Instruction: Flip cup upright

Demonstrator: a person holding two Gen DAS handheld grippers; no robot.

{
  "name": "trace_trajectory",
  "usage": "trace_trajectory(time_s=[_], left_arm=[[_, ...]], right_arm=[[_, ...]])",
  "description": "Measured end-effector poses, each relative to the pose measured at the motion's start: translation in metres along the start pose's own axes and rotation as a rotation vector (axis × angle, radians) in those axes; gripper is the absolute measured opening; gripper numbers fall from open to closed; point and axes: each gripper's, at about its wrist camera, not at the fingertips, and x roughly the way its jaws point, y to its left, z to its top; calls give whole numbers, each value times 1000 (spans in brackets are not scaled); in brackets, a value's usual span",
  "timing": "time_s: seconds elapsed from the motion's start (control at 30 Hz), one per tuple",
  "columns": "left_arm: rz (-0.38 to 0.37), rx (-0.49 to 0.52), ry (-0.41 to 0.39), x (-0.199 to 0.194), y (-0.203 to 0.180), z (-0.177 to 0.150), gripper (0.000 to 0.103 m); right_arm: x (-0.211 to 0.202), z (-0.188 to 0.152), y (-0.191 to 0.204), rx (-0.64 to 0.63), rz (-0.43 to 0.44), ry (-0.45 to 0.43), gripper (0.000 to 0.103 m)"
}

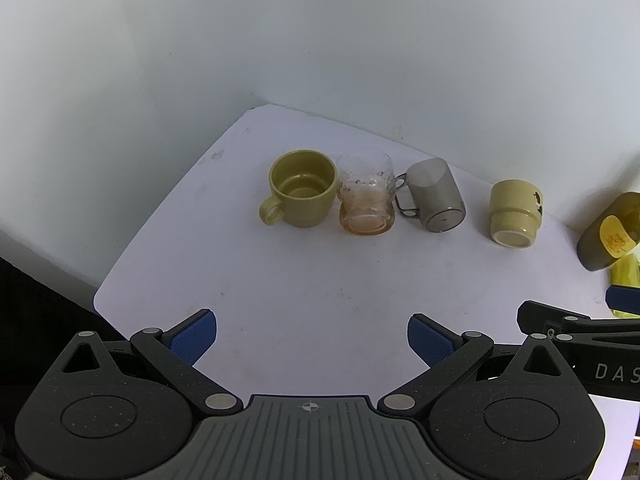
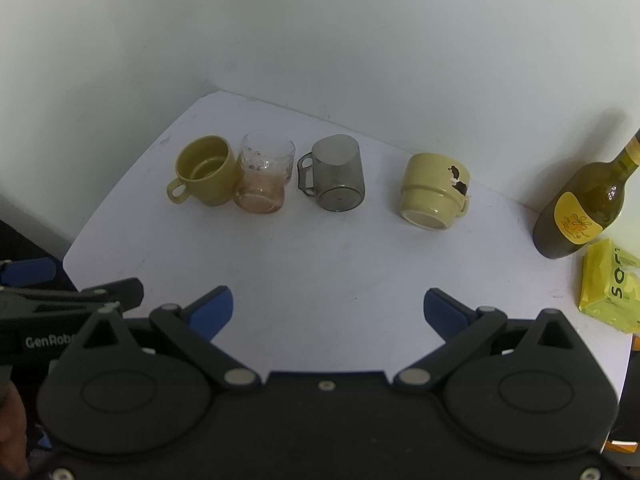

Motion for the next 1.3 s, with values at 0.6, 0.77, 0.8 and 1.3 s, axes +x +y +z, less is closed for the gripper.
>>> trace_trajectory(time_s=[0.6, 0.77, 0.8, 1.3], left_arm=[[1, -3, -1, 0, 0, 0, 103], [1, -3, -1, -1, 0, 0, 103], [1, -3, -1, 0, 0, 0, 103], [2, -2, 4, 2, -5, 0, 103]], right_arm=[[1, 3, -3, 6, 2, 1, 103], [2, 3, -4, 8, 3, 3, 103], [2, 2, -3, 7, 2, 3, 103], [3, 5, -5, 4, 7, 4, 103]])
